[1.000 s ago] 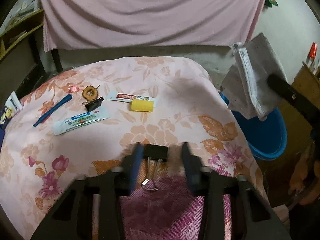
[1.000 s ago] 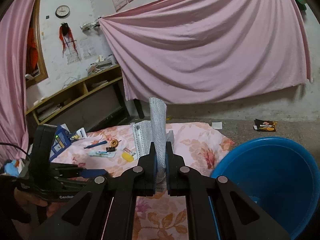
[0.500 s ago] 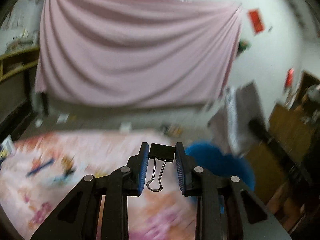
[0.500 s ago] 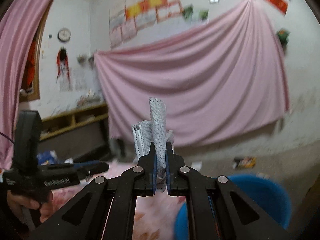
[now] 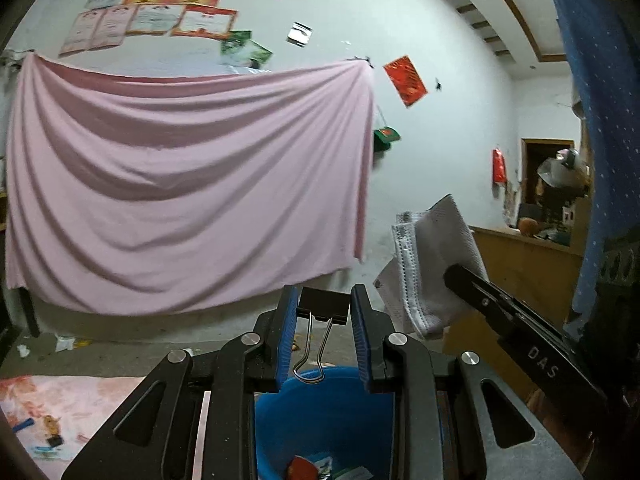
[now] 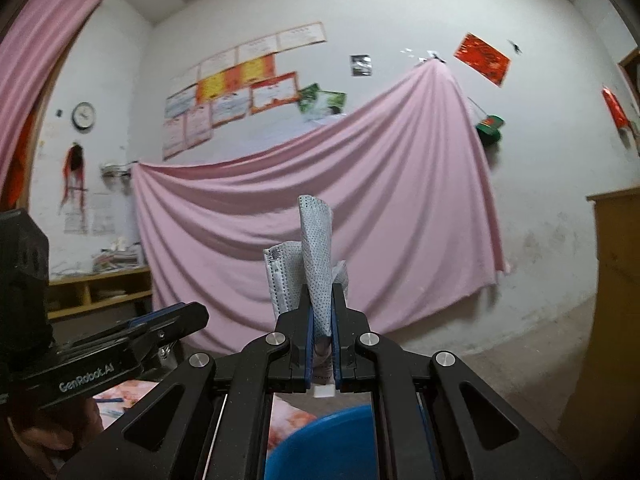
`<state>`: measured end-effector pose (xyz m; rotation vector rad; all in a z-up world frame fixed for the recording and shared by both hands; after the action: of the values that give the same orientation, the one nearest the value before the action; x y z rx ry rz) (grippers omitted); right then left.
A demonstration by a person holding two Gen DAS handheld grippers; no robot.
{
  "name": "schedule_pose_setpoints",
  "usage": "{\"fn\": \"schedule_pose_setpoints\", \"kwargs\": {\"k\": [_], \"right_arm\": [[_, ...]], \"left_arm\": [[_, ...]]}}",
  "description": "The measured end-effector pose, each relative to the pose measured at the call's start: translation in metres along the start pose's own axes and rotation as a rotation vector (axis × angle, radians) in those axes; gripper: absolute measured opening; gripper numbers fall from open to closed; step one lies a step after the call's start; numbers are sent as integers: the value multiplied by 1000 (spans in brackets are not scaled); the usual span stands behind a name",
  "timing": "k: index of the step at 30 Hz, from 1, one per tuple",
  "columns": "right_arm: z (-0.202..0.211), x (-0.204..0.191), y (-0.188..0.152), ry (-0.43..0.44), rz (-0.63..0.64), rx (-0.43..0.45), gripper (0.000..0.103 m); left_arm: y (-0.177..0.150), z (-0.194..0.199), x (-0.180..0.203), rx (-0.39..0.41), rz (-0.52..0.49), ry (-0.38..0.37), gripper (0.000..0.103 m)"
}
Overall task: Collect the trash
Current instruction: 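Carry both items over the blue basin and open both tools to drop them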
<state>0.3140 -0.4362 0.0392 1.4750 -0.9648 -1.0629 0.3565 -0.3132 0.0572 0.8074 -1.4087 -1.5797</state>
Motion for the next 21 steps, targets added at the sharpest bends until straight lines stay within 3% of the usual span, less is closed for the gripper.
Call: {"fn": "schedule_pose_setpoints", "kwargs": {"k": [8, 21], "right_arm": [[0, 33, -17, -73, -45, -88, 5], [-23, 53, -54, -112, -116, -300, 6]], "left_arm": [[-15, -29, 26, -62, -15, -42, 23], [-51, -70, 18, -336, 75, -65, 23]]}}
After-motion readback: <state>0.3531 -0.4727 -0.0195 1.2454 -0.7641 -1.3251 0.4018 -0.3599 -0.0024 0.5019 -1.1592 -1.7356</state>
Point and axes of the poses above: each gripper's, at about its wrist camera, not at the fingertips, and z roughly against the way its jaws point, x to its right, y to its top, the point moved 6 cm from there along -z, roughly the way its jaws point, and after that the axes turned 9 degrees about y, right-handed, at the moved point
